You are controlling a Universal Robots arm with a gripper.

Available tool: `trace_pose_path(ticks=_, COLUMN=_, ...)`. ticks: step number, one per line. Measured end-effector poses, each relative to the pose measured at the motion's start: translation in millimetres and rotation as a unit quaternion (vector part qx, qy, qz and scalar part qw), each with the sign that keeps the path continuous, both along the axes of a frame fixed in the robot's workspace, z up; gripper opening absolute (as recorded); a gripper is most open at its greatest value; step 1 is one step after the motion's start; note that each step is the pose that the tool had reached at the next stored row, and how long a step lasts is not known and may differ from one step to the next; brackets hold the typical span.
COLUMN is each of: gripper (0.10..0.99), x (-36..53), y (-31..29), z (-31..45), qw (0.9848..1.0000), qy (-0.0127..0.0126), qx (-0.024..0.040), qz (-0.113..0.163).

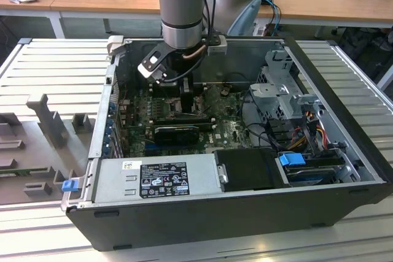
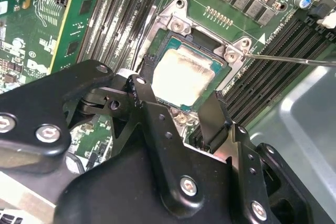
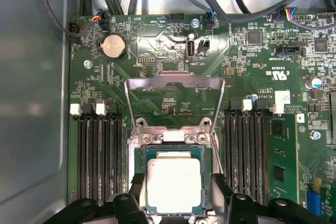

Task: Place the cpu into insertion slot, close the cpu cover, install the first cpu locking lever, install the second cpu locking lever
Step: 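Place the cpu into insertion slot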

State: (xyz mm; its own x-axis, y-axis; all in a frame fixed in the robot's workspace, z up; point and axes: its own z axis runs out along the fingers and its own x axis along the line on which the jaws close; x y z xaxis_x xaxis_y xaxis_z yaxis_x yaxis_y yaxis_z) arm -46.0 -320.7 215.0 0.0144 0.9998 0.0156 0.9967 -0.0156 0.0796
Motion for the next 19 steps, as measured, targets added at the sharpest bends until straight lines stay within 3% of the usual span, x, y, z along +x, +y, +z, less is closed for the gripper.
trace_pose_path(ticks=3, gripper=0.588, x=0.0, y=0.0, z=1.8, qw=1.0, qy=0.0, qx=0.0, qz=0.0)
trace_pose_path(ticks=4, gripper=0.525, x=0.1, y=0.1, z=2.2, qw=1.0, qy=-0.0001, qx=0.0001, qz=0.0)
trace_pose_path(ticks=5, gripper=0.4, x=0.0, y=0.0, z=2.7, qw=1.0, qy=0.0, qx=-0.0001, qz=0.0)
trace_pose_path(ticks=6, gripper=0.4, x=0.0, y=0.0, z=3.0, qw=1.0, qy=0.0, qx=-0.0001, qz=0.0)
trace_pose_path(ticks=10, gripper=0.161, x=0.1, y=0.0, z=3.9, qw=1.0, qy=-0.0001, qx=-0.0002, qz=0.0)
trace_pose_path(ticks=11, gripper=0.161, x=0.0, y=0.0, z=4.2, qw=1.0, qy=0.0, qx=-0.0003, qz=0.0)
trace_pose_path(ticks=12, gripper=0.106, x=0.1, y=0.0, z=4.3, qw=1.0, qy=0.0, qx=-0.0003, qz=0.0)
trace_pose_path(ticks=19, gripper=0.106, x=0.0, y=0.0, z=5.4, qw=1.0, qy=0.0, qx=-0.0008, qz=0.0)
